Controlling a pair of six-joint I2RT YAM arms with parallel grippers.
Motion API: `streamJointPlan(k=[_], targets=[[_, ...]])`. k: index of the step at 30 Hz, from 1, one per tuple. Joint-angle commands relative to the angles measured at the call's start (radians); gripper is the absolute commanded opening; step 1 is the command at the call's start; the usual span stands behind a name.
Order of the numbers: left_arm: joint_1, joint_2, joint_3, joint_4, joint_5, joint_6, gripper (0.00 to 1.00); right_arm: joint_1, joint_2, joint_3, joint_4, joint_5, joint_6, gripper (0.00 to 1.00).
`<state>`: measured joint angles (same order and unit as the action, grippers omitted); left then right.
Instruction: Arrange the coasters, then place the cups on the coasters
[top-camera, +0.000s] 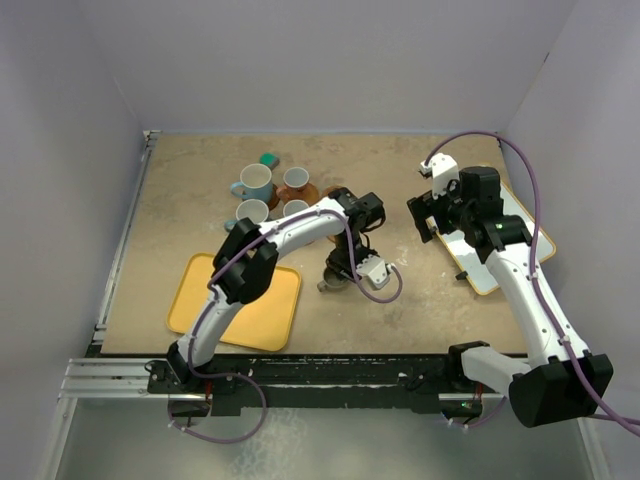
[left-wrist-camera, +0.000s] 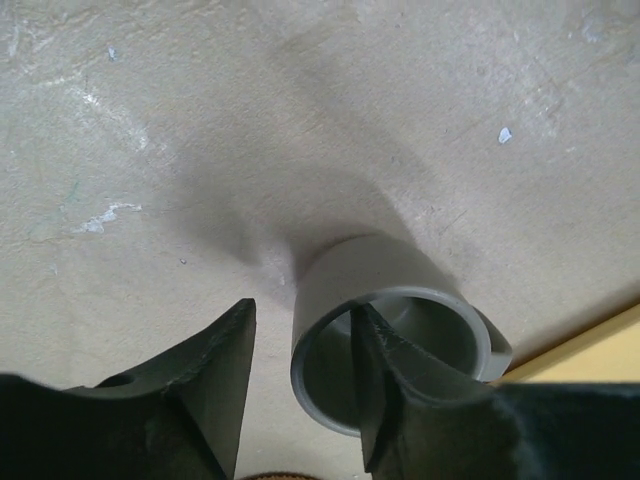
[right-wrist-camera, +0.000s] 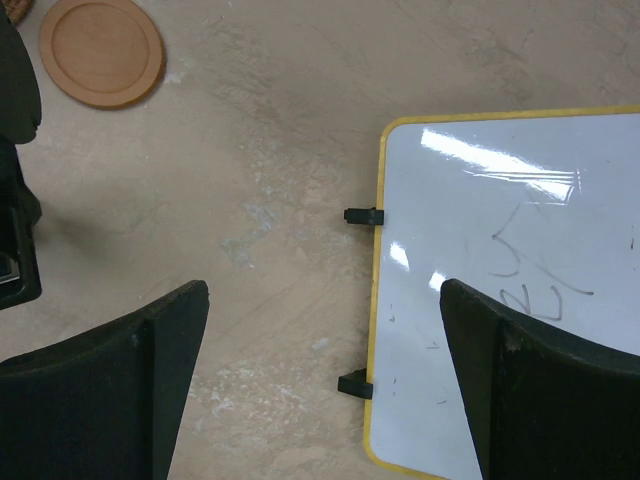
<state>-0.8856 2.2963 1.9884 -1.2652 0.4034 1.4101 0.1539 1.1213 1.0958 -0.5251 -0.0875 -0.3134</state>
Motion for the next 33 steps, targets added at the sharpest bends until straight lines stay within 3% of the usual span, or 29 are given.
streamJointPlan(k=[1,3,11,18,25,29,33], targets=[[-0.007,-0.073,-0.023,0.046,0.03,-0.048,0.46,-0.006,0.003,0.029,0.026,0.017,0.013,1.0],[-0.007,-0.143,-0.087,0.093,0.029,-0.066,0.53,-0.007,0.003,0.029,0.027,0.02,0.015,1.0],[0.042,-0.385,-0.269,0.239,0.034,-0.123,0.63,-0.018,0.0,0.022,0.037,0.006,0.031,1.0],[0.265,-0.613,-0.438,0.362,0.234,-0.2,0.66,-0.016,0.016,0.031,0.011,-0.162,0.062,0.95],[0.524,-0.895,-0.785,0.767,0.253,-0.521,0.68,0.081,0.05,0.001,0.046,-0.253,0.092,0.93],[0.639,-0.983,-0.887,0.919,0.193,-0.712,0.69,0.23,0.135,0.014,0.028,-0.211,0.062,0.93],[0.712,-1.05,-0.92,1.015,0.046,-0.902,0.7,0.335,0.252,0.032,0.02,-0.214,0.062,0.91]])
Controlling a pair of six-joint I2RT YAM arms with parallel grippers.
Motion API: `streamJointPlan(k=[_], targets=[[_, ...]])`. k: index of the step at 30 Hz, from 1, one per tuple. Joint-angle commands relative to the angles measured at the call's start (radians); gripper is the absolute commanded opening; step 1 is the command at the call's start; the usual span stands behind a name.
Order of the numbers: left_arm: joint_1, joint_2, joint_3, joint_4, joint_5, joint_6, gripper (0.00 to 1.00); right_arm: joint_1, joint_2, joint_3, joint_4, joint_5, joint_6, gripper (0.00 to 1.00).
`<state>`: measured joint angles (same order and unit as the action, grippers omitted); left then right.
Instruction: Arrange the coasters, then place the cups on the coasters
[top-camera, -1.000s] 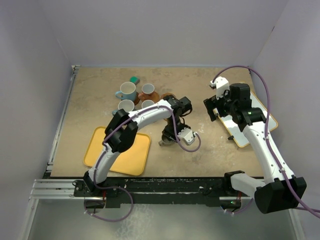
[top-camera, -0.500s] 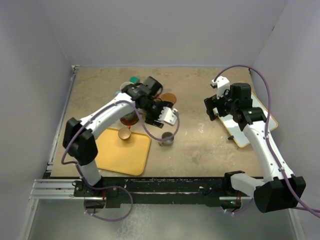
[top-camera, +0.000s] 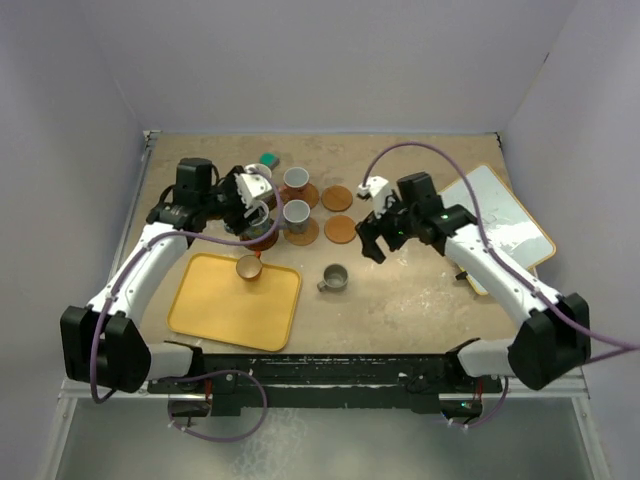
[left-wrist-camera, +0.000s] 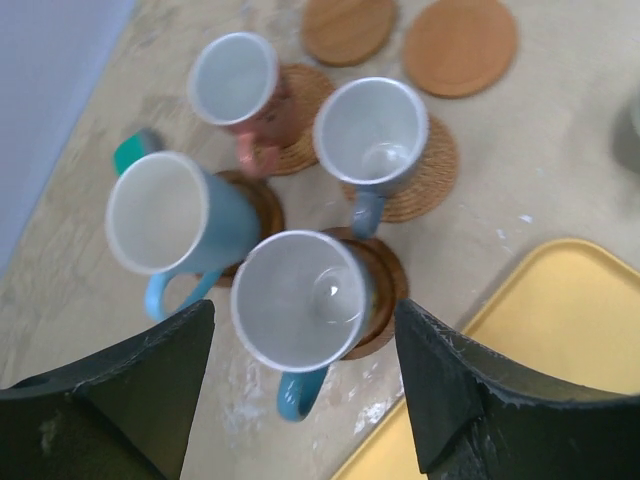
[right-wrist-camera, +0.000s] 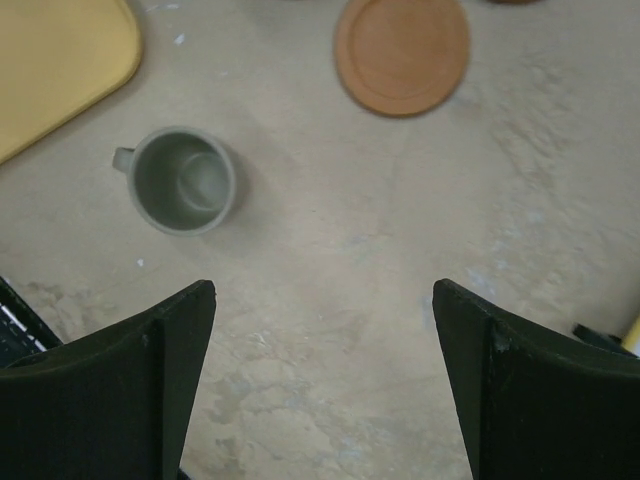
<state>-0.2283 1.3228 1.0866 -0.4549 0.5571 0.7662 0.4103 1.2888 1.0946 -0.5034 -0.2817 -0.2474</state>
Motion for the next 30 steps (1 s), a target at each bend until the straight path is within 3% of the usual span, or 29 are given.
streamJointPlan(k=[1,9,16,30], targets=[[0.069,-0.089,-0.016,0.209,-0.137,-0.288,0.7,0.115,0.115,0.043,-0.009,-0.01,-0.005,0.89],[0.117,-0.213,-0.058,0.207,-0.232,-0.377,0.7,0.258,0.242,0.09,-0.02,0.104,0.016,0.83],[0.118,-0.315,-0.154,0.236,-0.237,-0.419,0.71,0.286,0.328,0.146,-0.033,0.108,0.028,0.72],[0.141,-0.315,-0.166,0.261,-0.266,-0.446,0.71,0.301,0.458,0.199,-0.039,0.099,0.001,0.49]])
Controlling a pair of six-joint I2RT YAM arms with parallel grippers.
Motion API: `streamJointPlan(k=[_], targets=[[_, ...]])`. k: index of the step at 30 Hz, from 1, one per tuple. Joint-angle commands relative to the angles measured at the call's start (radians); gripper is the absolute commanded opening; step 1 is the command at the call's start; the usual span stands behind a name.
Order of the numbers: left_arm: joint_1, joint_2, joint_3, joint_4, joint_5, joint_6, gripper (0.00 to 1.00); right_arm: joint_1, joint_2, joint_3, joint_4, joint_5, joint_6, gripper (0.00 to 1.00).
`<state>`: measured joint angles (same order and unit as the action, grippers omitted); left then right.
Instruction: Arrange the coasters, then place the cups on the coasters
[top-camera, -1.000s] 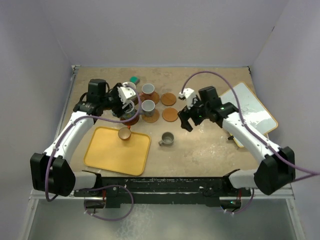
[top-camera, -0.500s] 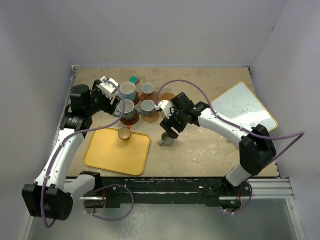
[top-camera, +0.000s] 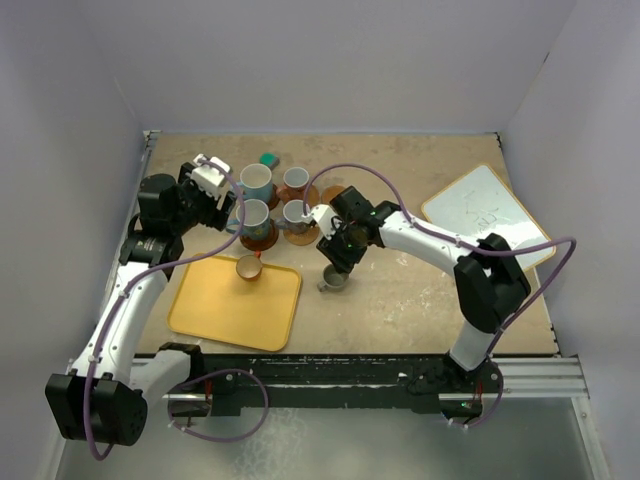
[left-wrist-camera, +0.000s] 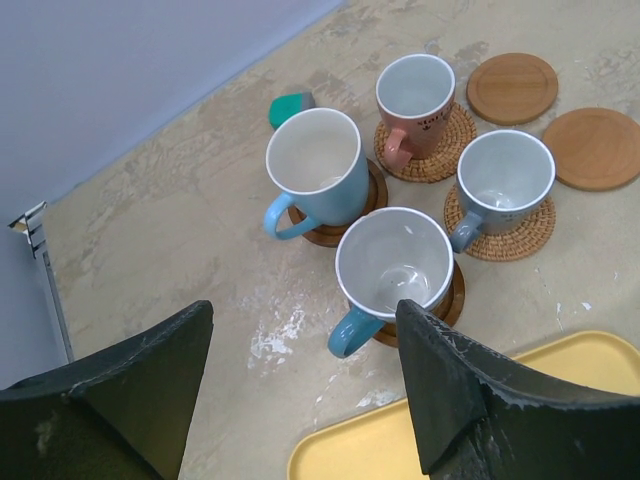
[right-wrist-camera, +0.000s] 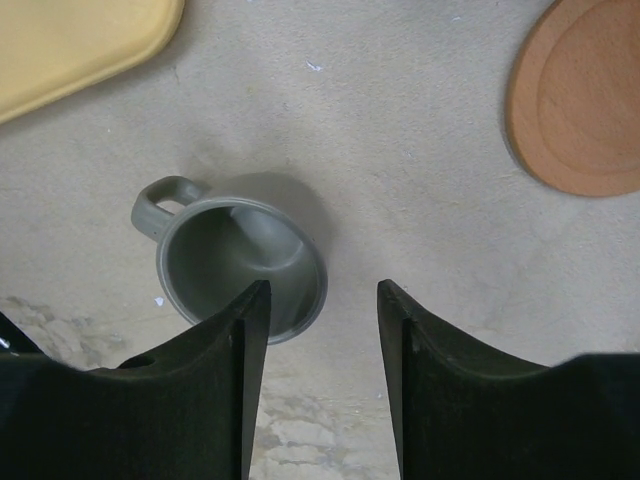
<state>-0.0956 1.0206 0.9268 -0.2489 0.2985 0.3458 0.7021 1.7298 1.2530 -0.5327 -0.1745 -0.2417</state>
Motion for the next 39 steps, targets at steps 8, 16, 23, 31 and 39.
streamJointPlan(k=[8,16,23,31,39], targets=[[0.008,-0.025,-0.019,0.067,-0.013,-0.012,0.71,0.014,0.028,0.051,-0.022,-0.008,-0.008,0.41],[0.01,-0.023,-0.02,0.07,-0.017,-0.01,0.71,0.016,0.047,0.056,-0.024,-0.008,-0.012,0.34],[0.01,-0.021,-0.023,0.073,-0.019,-0.007,0.71,0.017,0.059,0.053,-0.018,-0.004,-0.012,0.32],[0.01,-0.019,-0.031,0.077,-0.019,0.002,0.71,0.017,0.065,0.064,-0.027,0.0,-0.016,0.19],[0.01,-0.024,-0.037,0.082,-0.025,0.007,0.71,0.017,0.058,0.068,-0.051,-0.002,-0.015,0.06]])
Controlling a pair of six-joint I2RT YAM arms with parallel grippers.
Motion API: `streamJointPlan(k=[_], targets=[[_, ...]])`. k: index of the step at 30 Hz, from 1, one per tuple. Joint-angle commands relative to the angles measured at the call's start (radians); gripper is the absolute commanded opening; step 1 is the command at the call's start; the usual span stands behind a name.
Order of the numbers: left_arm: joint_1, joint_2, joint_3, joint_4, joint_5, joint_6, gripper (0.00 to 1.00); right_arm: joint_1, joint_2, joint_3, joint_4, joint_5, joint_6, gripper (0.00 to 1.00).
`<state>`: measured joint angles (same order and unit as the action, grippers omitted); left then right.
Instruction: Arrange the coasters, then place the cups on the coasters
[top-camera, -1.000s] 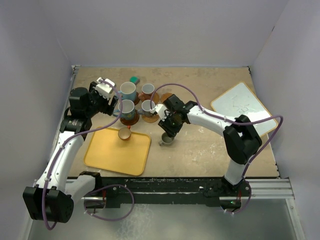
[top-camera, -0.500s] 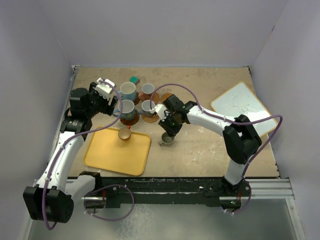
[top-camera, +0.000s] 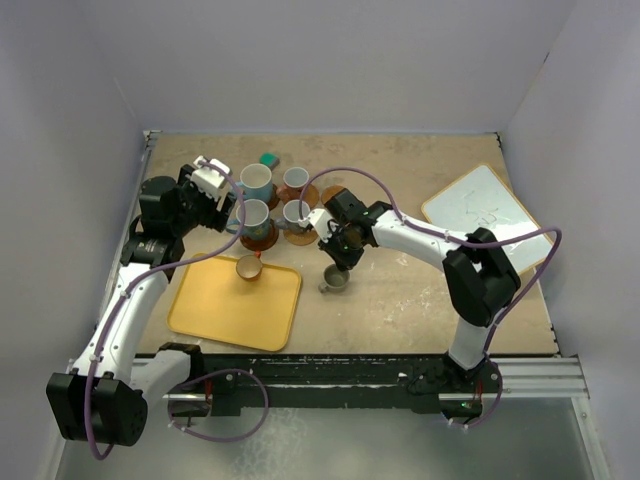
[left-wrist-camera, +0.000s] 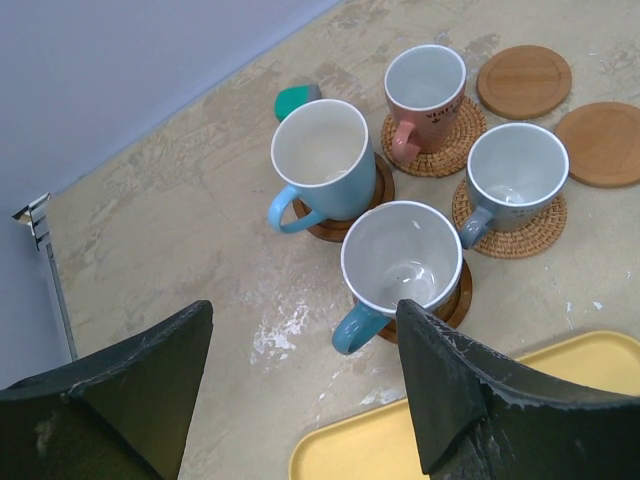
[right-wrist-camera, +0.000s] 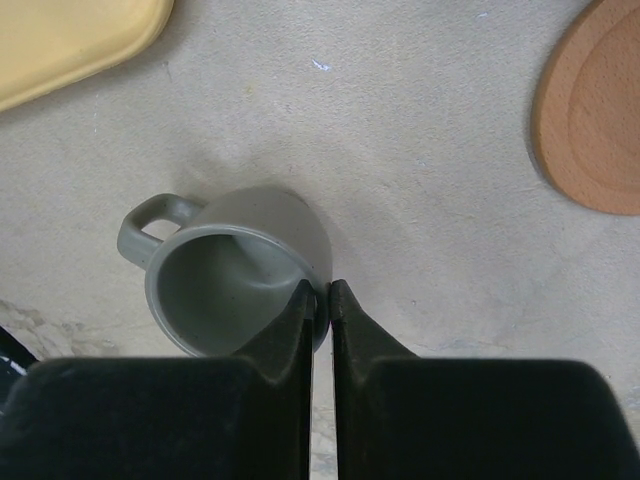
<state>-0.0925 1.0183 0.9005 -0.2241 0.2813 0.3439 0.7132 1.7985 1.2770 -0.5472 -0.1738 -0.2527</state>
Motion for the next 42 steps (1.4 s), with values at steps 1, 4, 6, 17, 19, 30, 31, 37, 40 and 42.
streamJointPlan(k=[1,4,6,17,19,30,31,37,40,42], targets=[[0.007,-0.023,-0.011,0.057,-0.008,0.01,0.71,0.006,-0.017,0.045,-0.038,0.001,-0.002,0.03],[0.007,-0.026,-0.008,0.057,-0.019,0.008,0.71,0.006,-0.046,0.047,-0.035,0.018,0.0,0.0],[0.007,-0.03,-0.006,0.057,-0.032,0.005,0.71,0.005,-0.068,0.049,-0.034,0.036,0.001,0.0],[0.008,-0.04,-0.002,0.07,-0.128,-0.013,0.71,-0.059,-0.19,0.086,-0.054,0.087,-0.013,0.0],[0.009,-0.043,-0.002,0.071,-0.129,-0.013,0.71,-0.094,-0.201,0.105,-0.064,0.075,-0.01,0.0],[0.016,-0.05,-0.008,0.081,-0.176,-0.007,0.72,-0.242,-0.123,0.347,-0.106,0.099,-0.001,0.0],[0.016,-0.051,-0.009,0.083,-0.172,-0.007,0.72,-0.25,-0.109,0.378,-0.107,0.103,0.0,0.0],[0.017,-0.049,-0.014,0.083,-0.157,-0.003,0.72,-0.283,0.003,0.544,-0.123,0.137,-0.003,0.0],[0.017,-0.048,-0.015,0.083,-0.153,-0.002,0.72,-0.294,0.076,0.626,-0.135,0.149,0.001,0.0],[0.017,-0.049,-0.014,0.083,-0.149,0.0,0.72,-0.302,0.124,0.683,-0.146,0.152,0.004,0.0]])
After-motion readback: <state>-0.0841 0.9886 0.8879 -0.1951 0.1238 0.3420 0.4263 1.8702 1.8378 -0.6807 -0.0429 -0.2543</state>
